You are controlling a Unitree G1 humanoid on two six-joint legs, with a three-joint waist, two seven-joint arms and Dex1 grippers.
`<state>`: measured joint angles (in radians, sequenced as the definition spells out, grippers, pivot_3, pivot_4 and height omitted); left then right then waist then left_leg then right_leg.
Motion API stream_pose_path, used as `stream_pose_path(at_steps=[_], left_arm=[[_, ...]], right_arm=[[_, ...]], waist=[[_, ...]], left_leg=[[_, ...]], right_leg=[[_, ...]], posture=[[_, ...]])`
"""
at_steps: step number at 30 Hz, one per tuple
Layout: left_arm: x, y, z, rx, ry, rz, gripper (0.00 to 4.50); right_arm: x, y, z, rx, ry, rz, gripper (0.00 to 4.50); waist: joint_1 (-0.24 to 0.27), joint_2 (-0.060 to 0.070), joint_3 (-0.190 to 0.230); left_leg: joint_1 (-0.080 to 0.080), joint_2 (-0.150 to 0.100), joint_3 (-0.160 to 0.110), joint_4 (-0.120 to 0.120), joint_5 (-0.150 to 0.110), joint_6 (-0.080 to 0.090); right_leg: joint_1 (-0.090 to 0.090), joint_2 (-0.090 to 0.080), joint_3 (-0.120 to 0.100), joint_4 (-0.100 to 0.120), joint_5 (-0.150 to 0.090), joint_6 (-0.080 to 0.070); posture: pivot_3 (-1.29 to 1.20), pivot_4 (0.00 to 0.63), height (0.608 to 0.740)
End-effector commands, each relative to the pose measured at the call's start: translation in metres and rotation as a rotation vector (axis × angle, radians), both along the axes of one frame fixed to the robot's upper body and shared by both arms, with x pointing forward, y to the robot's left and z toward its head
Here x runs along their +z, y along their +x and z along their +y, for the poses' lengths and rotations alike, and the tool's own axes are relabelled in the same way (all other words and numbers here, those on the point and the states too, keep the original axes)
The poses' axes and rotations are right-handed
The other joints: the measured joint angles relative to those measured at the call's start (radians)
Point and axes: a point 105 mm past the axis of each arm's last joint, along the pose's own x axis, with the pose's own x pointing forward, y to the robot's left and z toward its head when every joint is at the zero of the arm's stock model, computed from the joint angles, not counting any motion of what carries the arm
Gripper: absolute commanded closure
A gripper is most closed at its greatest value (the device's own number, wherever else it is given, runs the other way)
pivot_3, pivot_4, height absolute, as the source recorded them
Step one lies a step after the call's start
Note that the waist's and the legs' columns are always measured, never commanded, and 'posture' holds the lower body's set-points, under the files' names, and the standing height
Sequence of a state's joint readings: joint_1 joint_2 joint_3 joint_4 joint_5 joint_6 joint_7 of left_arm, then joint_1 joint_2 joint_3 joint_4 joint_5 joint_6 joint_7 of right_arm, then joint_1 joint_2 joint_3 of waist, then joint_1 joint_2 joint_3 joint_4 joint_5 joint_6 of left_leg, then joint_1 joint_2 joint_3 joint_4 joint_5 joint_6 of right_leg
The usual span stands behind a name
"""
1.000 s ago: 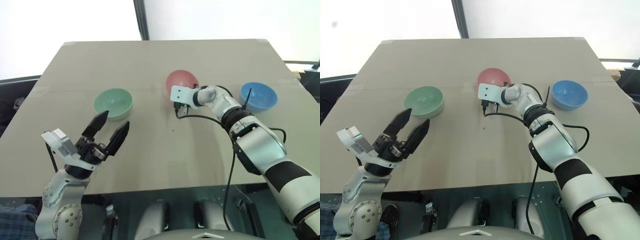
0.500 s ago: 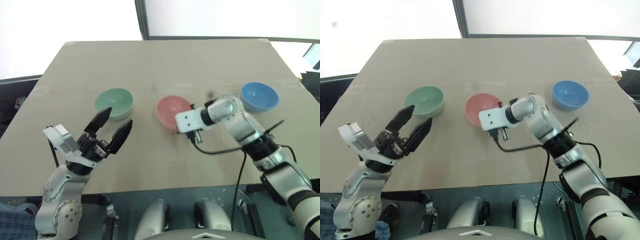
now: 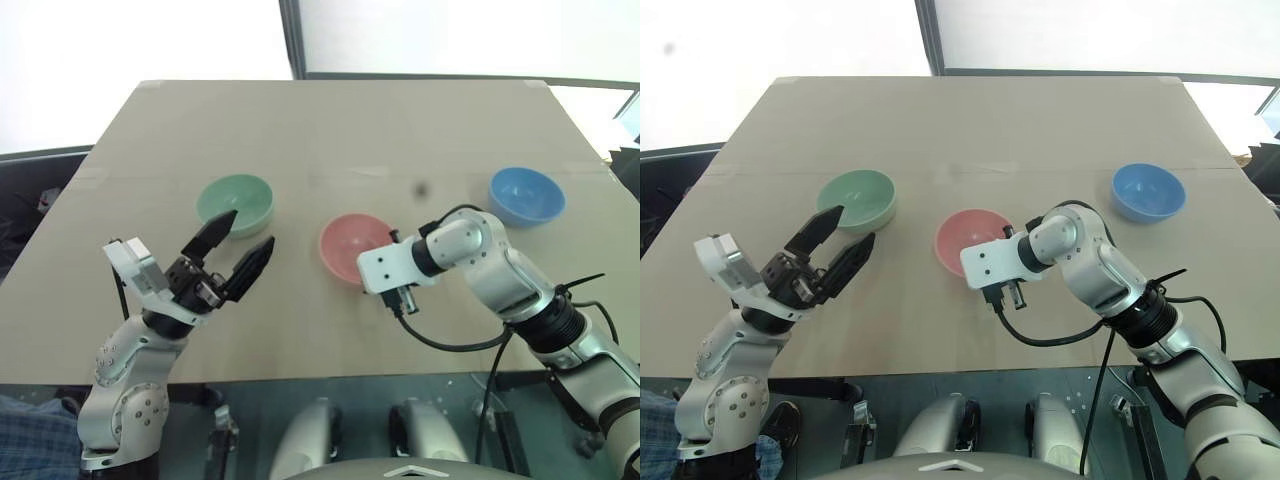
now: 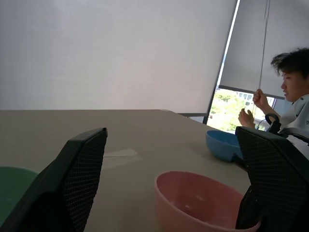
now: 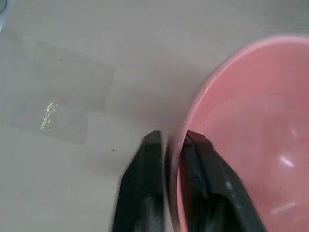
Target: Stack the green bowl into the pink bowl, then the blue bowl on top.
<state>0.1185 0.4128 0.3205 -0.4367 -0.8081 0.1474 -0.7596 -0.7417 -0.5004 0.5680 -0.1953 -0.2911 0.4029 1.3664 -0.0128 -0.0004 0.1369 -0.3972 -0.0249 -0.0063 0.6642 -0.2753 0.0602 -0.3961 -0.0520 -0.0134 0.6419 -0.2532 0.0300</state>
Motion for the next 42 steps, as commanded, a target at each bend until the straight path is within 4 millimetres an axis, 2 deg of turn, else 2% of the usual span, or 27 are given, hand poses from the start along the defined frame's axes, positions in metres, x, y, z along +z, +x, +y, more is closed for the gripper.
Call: stream_pose_path(at_steps=[1,2,4,5,8,14,18,25,31,34,36,39,42], left_arm=[[0.006,-0.002,-0.001,-0.011,0.01,-0.027,0.0],[0.006,-0.003,-0.001,-0.01,0.009,-0.026,0.0],[0.005,-0.004,-0.002,-0.009,0.007,-0.025,0.0],[0.005,-0.004,-0.002,-0.009,0.006,-0.024,0.0],[0.004,-0.005,-0.003,-0.01,0.003,-0.022,0.0],[0.004,-0.007,-0.005,-0.012,0.0,-0.021,0.0],[0.004,-0.006,-0.007,-0.023,-0.003,-0.022,0.0],[0.01,0.003,-0.016,-0.107,-0.008,-0.043,0.0],[0.014,0.014,-0.023,-0.157,-0.008,-0.058,0.0],[0.013,0.018,-0.023,-0.159,-0.002,-0.054,0.0],[0.012,0.02,-0.023,-0.155,0.009,-0.049,0.0],[0.01,0.028,-0.024,-0.12,0.044,-0.022,0.0],[0.012,0.038,-0.026,-0.083,0.1,0.023,0.0]], right_arm=[[0.01,-0.004,0.004,0.037,0.014,-0.041,2.84],[0.011,-0.005,0.005,0.036,0.018,-0.038,2.31],[0.013,-0.005,0.006,0.028,0.032,-0.036,1.78],[0.014,-0.005,0.006,0.021,0.042,-0.034,1.29],[0.026,0.0,0.007,-0.041,0.111,-0.032,0.17],[0.059,0.0,-0.011,-0.167,0.244,0.043,0.17],[0.068,0.005,-0.034,-0.291,0.314,0.093,0.17],[0.079,0.032,-0.104,-0.668,0.446,0.068,0.17],[0.079,0.048,-0.15,-0.862,0.455,-0.037,0.17],[0.079,0.047,-0.15,-0.864,0.481,-0.041,0.17],[0.083,0.039,-0.137,-0.807,0.548,0.002,0.17],[0.104,0.021,-0.117,-0.67,0.721,0.081,0.17],[0.12,0.006,-0.111,-0.586,0.822,0.132,0.17]], waist=[[0.0,0.0,0.0],[0.0,0.0,0.0],[0.0,0.0,0.0],[0.0,0.0,0.0],[0.0,0.0,0.0],[0.002,0.0,0.0],[0.002,0.0,0.0],[0.005,0.0,0.0],[0.003,0.0,0.0],[0.001,0.0,0.0],[0.001,0.0,0.0],[0.004,-0.001,0.001],[0.007,-0.001,0.001]], left_leg=[[0.0,0.0,0.0,0.0,0.0,0.0],[0.0,0.0,0.0,0.0,0.0,0.0],[0.0,0.0,0.0,0.0,0.0,0.0],[0.0,0.0,0.0,0.0,0.0,0.0],[0.0,0.0,0.0,0.0,0.0,0.0],[0.0,0.0,0.0,0.0,0.0,0.0],[0.0,0.0,0.0,0.0,-0.002,0.003],[-0.001,0.0,0.0,0.0,-0.002,0.004],[-0.002,0.0,0.0,0.0,-0.002,0.003],[-0.002,0.0,0.0,-0.001,-0.001,0.003],[-0.002,0.0,0.0,-0.001,0.0,0.002],[-0.002,0.0,0.0,-0.001,-0.002,0.004],[-0.002,0.0,0.0,0.0,-0.002,0.005]], right_leg=[[0.0,0.0,0.0,0.0,0.0,0.0],[0.0,0.0,0.0,0.0,0.0,0.0],[0.0,0.0,0.0,0.0,0.0,0.0],[0.0,0.0,0.0,0.0,0.0,0.0],[0.0,0.0,0.0,0.0,0.0,0.0],[0.0,0.0,0.0,0.0,0.0,0.0],[0.0,-0.001,0.0,0.0,0.0,0.0],[0.0,-0.001,0.0,-0.001,0.0,0.0],[0.0,-0.001,0.0,-0.001,0.0,0.0],[0.0,-0.001,0.0,-0.001,0.0,0.0],[0.0,-0.001,0.0,-0.001,0.0,0.0],[0.0,0.0,0.0,-0.001,0.0,0.0],[0.001,0.0,0.0,-0.001,0.0,0.0]], posture=[[0.0,0.15,0.74],[0.0,0.15,0.74],[0.0,0.15,0.74],[0.0,0.15,0.74],[0.0,0.15,0.74],[0.0,0.15,0.74],[0.0,0.15,0.74],[0.0,0.15,0.74],[0.0,0.15,0.74],[0.0,0.15,0.74],[0.0,0.15,0.74],[0.0,0.15,0.74],[0.0,0.15,0.74]])
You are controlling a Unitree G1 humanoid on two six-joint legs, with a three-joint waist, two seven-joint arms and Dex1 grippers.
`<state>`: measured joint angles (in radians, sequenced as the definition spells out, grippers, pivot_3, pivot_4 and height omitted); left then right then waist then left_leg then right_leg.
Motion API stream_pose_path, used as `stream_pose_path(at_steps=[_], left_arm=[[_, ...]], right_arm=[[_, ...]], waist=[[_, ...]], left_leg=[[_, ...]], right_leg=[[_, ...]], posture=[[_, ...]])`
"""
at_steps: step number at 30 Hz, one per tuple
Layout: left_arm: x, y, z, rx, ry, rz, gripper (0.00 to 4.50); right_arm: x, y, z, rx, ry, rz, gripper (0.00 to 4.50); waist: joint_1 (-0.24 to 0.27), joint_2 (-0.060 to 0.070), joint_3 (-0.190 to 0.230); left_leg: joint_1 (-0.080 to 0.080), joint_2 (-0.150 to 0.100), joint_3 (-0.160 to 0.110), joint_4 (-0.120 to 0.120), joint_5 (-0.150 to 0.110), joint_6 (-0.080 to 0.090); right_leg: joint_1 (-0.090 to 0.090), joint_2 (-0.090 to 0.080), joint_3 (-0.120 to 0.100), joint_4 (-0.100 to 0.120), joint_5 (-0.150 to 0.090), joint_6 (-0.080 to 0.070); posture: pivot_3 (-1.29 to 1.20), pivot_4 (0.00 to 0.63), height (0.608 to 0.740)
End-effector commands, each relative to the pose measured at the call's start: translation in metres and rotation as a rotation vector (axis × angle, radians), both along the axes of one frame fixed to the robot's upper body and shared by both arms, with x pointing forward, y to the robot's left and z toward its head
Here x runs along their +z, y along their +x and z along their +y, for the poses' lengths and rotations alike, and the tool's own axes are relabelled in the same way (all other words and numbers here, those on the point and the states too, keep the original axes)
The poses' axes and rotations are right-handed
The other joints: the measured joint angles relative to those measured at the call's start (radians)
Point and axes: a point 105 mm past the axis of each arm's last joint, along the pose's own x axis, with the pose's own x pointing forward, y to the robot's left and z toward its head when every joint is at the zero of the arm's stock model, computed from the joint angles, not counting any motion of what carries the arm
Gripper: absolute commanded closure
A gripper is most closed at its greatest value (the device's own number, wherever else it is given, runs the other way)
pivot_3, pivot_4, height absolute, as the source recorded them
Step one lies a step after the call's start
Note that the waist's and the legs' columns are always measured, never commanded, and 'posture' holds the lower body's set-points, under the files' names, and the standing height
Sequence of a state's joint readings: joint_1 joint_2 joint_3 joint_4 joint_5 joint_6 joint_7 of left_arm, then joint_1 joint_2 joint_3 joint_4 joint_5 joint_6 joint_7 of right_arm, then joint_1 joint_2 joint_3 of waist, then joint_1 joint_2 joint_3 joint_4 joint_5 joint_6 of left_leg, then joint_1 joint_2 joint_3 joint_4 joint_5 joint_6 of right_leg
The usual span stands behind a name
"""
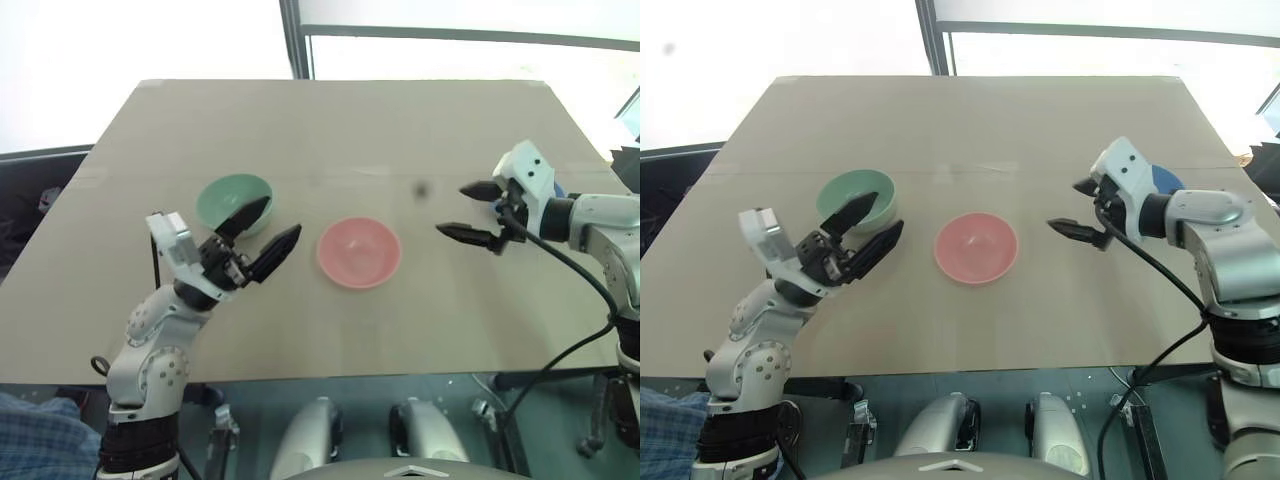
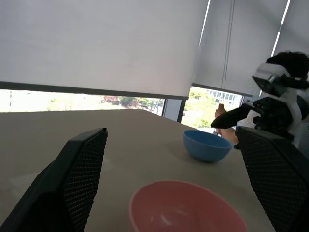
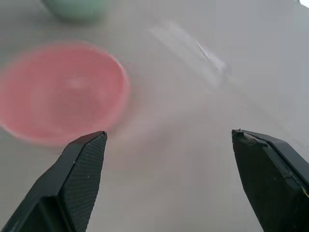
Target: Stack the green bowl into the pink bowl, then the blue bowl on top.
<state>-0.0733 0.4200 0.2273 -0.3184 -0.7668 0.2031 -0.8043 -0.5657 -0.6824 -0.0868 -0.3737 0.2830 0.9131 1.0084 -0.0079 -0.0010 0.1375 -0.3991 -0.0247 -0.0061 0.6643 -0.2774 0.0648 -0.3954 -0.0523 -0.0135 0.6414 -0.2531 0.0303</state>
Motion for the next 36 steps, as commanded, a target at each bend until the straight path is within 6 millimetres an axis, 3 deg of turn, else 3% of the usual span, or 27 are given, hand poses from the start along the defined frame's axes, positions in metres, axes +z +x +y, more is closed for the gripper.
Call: stream_pose_path(at_steps=[1,3,6,12,25,36], left_arm=[[0.011,0.015,-0.001,0.068,0.087,0.028,0.0],[0.014,0.023,-0.002,0.112,0.155,0.048,0.0],[0.001,0.034,0.002,0.202,0.332,0.108,0.0],[-0.012,0.05,0.013,0.37,0.559,0.171,0.0],[-0.023,0.061,0.049,0.522,0.759,0.235,0.0],[-0.043,0.073,0.052,0.465,0.878,0.257,0.0]], right_arm=[[0.04,-0.022,0.001,0.092,0.165,-0.081,0.17],[0.05,-0.028,-0.001,0.116,0.223,-0.092,0.17],[0.065,-0.038,-0.002,0.165,0.294,-0.115,0.17],[0.072,-0.055,-0.006,0.241,0.325,-0.101,0.17],[0.07,-0.061,-0.015,0.218,0.313,-0.089,0.17],[0.071,-0.06,-0.017,0.203,0.311,-0.099,0.17]], waist=[[0.009,-0.001,0.001],[0.019,-0.001,0.001],[0.021,-0.001,0.001],[0.021,-0.001,0.001],[0.022,-0.001,0.001],[0.024,-0.002,0.001]], left_leg=[[0.0,0.0,0.0,0.0,0.0,0.0],[0.0,0.0,0.0,0.001,0.0,0.001],[0.0,0.0,0.0,0.001,0.0,0.001],[0.0,0.0,0.0,0.0,0.0,0.001],[-0.001,0.0,0.0,-0.001,-0.001,0.001],[-0.001,0.0,0.0,-0.001,-0.001,0.001]], right_leg=[[0.0,0.0,0.0,0.0,0.0,0.0],[0.0,0.0,0.0,0.0,0.0,0.0],[0.0,0.0,0.0,0.0,0.0,0.0],[0.0,0.0,0.0,-0.001,0.0,0.0],[0.0,-0.001,0.0,-0.001,0.0,0.0],[0.0,-0.001,0.0,-0.001,0.0,0.0]], posture=[[0.0,0.15,0.74],[0.0,0.15,0.74],[0.0,0.15,0.74],[0.0,0.15,0.74],[0.0,0.15,0.74],[0.0,0.15,0.74]])
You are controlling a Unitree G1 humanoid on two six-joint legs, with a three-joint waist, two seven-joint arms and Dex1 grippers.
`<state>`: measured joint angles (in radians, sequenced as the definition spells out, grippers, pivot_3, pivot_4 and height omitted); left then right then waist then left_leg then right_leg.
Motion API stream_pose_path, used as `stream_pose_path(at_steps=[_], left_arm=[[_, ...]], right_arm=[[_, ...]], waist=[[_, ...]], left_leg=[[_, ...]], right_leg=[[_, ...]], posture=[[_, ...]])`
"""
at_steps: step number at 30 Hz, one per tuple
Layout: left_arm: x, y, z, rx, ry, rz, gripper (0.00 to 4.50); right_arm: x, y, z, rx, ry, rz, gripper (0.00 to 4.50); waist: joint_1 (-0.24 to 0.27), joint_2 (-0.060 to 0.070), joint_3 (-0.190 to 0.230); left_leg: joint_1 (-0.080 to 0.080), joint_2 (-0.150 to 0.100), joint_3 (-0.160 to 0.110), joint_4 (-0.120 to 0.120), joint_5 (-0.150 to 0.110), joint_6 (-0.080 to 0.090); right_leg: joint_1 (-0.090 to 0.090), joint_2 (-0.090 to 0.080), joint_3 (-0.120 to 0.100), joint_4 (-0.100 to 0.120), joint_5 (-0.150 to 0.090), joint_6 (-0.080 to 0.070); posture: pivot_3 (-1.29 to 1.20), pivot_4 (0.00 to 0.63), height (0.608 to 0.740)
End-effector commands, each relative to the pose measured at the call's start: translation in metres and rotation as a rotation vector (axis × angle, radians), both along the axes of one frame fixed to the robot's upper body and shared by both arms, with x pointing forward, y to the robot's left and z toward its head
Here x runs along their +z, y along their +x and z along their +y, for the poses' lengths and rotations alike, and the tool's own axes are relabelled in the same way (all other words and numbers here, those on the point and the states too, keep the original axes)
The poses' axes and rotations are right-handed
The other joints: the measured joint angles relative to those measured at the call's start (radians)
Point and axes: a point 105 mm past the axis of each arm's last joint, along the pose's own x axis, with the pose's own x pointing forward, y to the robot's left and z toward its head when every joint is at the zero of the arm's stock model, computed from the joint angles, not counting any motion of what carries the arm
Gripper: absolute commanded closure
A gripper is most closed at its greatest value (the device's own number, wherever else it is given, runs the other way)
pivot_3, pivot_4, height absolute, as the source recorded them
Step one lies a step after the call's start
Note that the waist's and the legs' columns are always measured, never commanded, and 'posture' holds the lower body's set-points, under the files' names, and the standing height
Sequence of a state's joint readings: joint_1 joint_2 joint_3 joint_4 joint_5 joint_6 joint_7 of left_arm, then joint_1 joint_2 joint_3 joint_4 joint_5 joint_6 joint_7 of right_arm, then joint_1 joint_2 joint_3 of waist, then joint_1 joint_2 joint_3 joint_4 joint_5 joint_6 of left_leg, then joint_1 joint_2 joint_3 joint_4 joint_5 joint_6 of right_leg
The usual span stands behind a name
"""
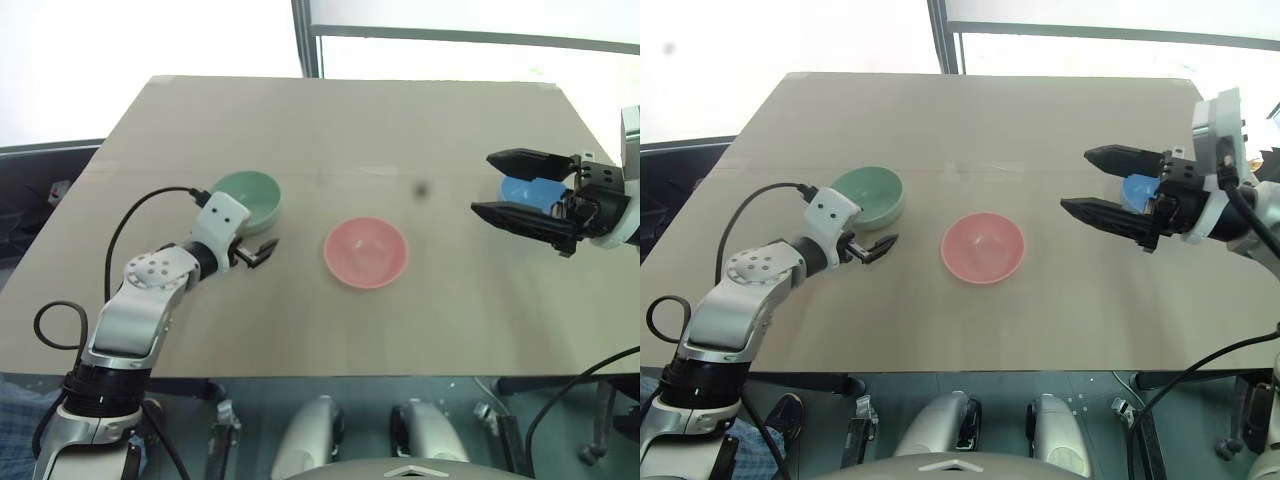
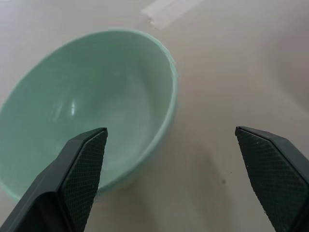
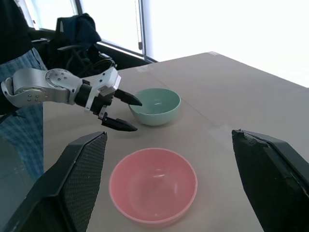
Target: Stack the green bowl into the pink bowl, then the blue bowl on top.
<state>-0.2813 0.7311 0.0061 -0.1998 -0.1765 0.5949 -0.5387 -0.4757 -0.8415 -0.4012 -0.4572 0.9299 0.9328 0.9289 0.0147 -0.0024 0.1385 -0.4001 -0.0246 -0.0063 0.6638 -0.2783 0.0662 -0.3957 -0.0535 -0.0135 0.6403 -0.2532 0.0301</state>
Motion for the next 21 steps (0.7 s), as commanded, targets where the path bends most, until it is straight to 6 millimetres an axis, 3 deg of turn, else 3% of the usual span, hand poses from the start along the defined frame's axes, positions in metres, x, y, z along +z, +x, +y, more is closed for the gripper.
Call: stream_pose_path(at_steps=[1,6,17,21], left_arm=[[0.012,0.013,0.002,-0.03,0.078,-0.048,0.0],[0.021,0.032,0.004,-0.047,0.126,-0.072,0.0],[0.02,0.04,0.003,-0.086,0.145,-0.054,4.39],[0.02,0.041,0.003,-0.093,0.148,-0.05,4.45]], right_arm=[[0.008,-0.004,-0.001,0.0,-0.002,-0.048,0.17],[0.007,-0.003,-0.003,-0.013,-0.006,-0.048,0.17],[0.005,-0.003,-0.008,-0.049,-0.016,-0.054,0.13],[0.005,-0.002,-0.008,-0.052,-0.019,-0.052,0.13]], waist=[[0.001,0.0,0.0],[0.001,-0.001,0.0],[0.001,-0.001,0.0],[0.0,-0.001,0.0]], left_leg=[[0.0,0.0,0.0,0.0,0.0,0.0],[0.0,0.0,0.0,0.0,0.0,0.0],[-0.002,0.0,0.001,0.0,0.001,-0.001],[-0.002,0.0,0.001,0.001,-0.001,0.002]], right_leg=[[0.0,0.0,0.0,0.0,0.0,0.0],[0.0,0.0,0.0,0.0,0.0,0.0],[-0.001,0.0,0.0,-0.002,0.0,0.0],[0.0,0.0,0.0,-0.001,0.0,0.0]], posture=[[0.0,0.15,0.74],[0.0,0.15,0.74],[0.0,0.15,0.74],[0.0,0.15,0.74]])
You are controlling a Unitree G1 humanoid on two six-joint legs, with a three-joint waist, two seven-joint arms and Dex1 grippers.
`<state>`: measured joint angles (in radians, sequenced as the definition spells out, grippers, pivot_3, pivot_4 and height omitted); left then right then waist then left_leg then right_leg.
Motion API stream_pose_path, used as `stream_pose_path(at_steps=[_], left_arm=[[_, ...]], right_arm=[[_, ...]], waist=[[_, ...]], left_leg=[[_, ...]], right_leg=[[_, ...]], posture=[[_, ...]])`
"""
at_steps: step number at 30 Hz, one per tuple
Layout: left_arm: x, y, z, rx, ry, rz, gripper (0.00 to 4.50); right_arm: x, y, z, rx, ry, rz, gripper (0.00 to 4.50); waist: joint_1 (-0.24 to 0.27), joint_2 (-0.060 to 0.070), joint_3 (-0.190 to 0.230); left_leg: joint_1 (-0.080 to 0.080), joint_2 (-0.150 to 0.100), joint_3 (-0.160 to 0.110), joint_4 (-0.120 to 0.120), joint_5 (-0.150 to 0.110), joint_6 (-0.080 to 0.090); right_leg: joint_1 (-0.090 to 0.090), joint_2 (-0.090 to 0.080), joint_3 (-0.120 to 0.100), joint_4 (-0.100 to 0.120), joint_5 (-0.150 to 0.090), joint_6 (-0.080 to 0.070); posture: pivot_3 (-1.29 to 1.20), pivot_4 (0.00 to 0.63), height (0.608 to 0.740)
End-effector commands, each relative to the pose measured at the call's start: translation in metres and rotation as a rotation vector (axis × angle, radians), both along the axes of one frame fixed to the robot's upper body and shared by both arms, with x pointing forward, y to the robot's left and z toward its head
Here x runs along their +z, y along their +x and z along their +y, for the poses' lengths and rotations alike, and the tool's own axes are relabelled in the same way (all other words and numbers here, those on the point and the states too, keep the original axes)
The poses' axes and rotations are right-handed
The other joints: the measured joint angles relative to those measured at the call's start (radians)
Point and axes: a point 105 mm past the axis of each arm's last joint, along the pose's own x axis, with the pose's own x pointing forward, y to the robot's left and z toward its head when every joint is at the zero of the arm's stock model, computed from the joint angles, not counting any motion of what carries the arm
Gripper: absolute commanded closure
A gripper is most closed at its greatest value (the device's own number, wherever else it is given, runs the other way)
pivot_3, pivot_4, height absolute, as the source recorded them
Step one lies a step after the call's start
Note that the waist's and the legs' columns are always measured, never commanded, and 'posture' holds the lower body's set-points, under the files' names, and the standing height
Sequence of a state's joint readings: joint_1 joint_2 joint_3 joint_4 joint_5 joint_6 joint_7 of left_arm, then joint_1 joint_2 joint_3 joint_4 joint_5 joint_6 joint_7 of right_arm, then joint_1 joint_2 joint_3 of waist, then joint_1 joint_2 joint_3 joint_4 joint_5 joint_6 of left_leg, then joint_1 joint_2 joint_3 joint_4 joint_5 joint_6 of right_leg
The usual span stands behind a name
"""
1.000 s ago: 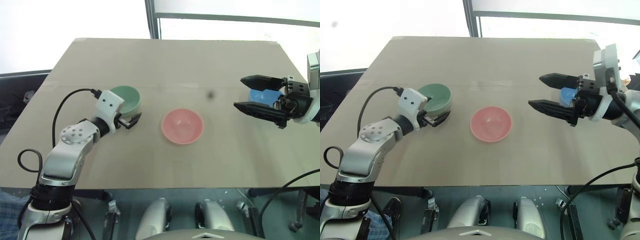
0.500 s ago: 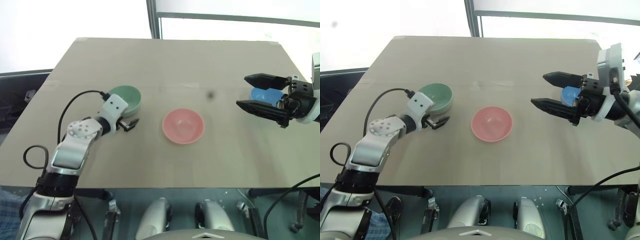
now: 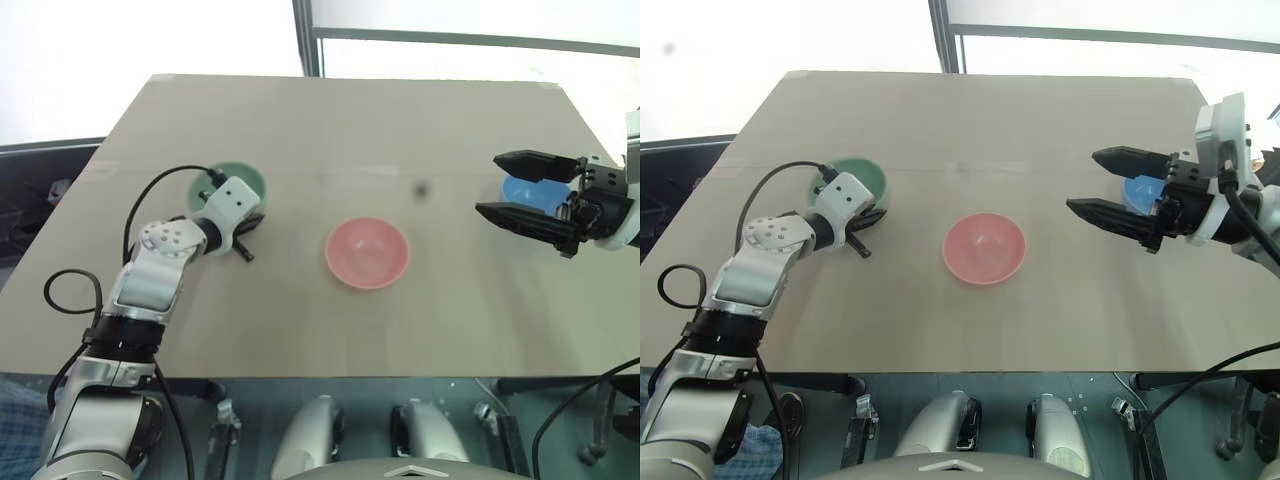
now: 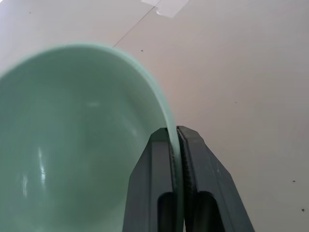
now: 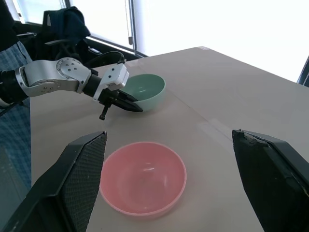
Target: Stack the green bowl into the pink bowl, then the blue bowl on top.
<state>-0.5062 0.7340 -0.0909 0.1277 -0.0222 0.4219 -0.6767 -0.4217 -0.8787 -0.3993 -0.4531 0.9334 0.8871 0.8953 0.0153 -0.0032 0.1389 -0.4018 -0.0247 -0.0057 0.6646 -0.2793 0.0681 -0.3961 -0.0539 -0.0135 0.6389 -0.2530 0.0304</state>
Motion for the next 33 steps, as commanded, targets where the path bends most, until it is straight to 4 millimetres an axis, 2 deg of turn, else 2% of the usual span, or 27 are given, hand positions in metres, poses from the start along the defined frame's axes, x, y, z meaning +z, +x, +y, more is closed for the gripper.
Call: stream_pose_path(at_steps=[1,4,6,13,16,18,20,22,26,33], left_arm=[[0.016,0.003,-0.004,-0.03,0.012,-0.053,4.45],[0.021,0.004,-0.006,-0.06,0.005,-0.064,4.45],[0.032,0.005,-0.016,-0.128,-0.008,-0.102,4.45],[0.073,-0.001,-0.064,-0.41,-0.069,-0.246,4.45],[0.083,-0.016,-0.091,-0.598,-0.075,-0.276,4.45],[0.083,-0.029,-0.104,-0.732,-0.054,-0.271,4.45],[0.071,-0.061,-0.122,-0.971,-0.011,-0.216,4.45],[0.064,-0.077,-0.128,-1.088,0.013,-0.179,4.45],[0.054,-0.089,-0.132,-1.185,0.031,-0.11,4.45],[0.045,-0.09,-0.131,-1.232,0.066,-0.063,4.45]], right_arm=[[0.011,-0.005,-0.001,0.005,-0.003,-0.056,0.13],[0.01,-0.004,0.0,0.004,-0.003,-0.056,0.13],[0.01,-0.005,0.0,0.006,-0.003,-0.054,0.13],[0.012,-0.005,-0.002,0.009,0.003,-0.065,0.13],[0.015,-0.007,-0.005,0.008,0.014,-0.076,0.13],[0.018,-0.008,-0.007,0.004,0.031,-0.083,0.13],[0.018,-0.01,-0.009,-0.005,0.038,-0.086,0.13],[0.018,-0.011,-0.01,-0.009,0.038,-0.086,0.13],[0.017,-0.014,-0.013,-0.019,0.036,-0.085,0.13],[0.013,-0.016,-0.018,-0.059,0.019,-0.081,0.13]], waist=[[-0.001,0.0,0.0],[0.0,0.0,0.0],[0.0,0.0,0.0],[0.0,0.0,0.0],[-0.001,0.0,0.0],[-0.002,0.0,0.0],[-0.001,0.0,0.0],[-0.002,0.0,0.0],[-0.001,0.0,0.0],[-0.001,0.0,0.0]], left_leg=[[0.0,0.0,0.0,0.0,0.0,0.0],[0.0,0.0,0.0,0.0,0.0,0.0],[0.0,0.0,0.0,0.0,0.0,0.0],[-0.001,0.0,0.0,0.002,0.001,-0.003],[-0.001,0.0,0.0,0.002,0.002,-0.003],[-0.001,0.0,0.0,0.002,0.002,-0.003],[-0.001,0.0,0.001,0.002,0.002,-0.003],[-0.001,0.0,0.001,0.002,0.002,-0.003],[0.0,0.0,0.001,0.003,0.002,-0.003],[0.001,0.0,0.001,0.005,0.0,0.001]], right_leg=[[0.0,0.0,0.0,0.0,0.0,0.0],[0.0,0.0,0.0,0.0,0.0,0.0],[0.0,0.0,0.0,0.0,0.0,0.0],[0.0,0.0,0.0,0.0,0.0,0.0],[0.0,0.0,0.0,0.0,0.0,0.0],[0.0,0.0,0.0,0.0,0.0,0.0],[0.0,0.0,0.0,0.0,0.0,0.0],[0.0,0.0,0.0,0.0,0.0,0.0],[0.0,0.0,0.0,0.002,0.0,0.0],[0.002,0.001,0.0,0.003,0.0,0.0]], posture=[[0.0,0.15,0.74],[0.0,0.15,0.74],[0.0,0.15,0.74],[0.0,0.15,0.74],[0.0,0.15,0.74],[0.0,0.15,0.74],[0.0,0.15,0.74],[0.0,0.15,0.74],[0.0,0.15,0.74],[0.0,0.15,0.74]])
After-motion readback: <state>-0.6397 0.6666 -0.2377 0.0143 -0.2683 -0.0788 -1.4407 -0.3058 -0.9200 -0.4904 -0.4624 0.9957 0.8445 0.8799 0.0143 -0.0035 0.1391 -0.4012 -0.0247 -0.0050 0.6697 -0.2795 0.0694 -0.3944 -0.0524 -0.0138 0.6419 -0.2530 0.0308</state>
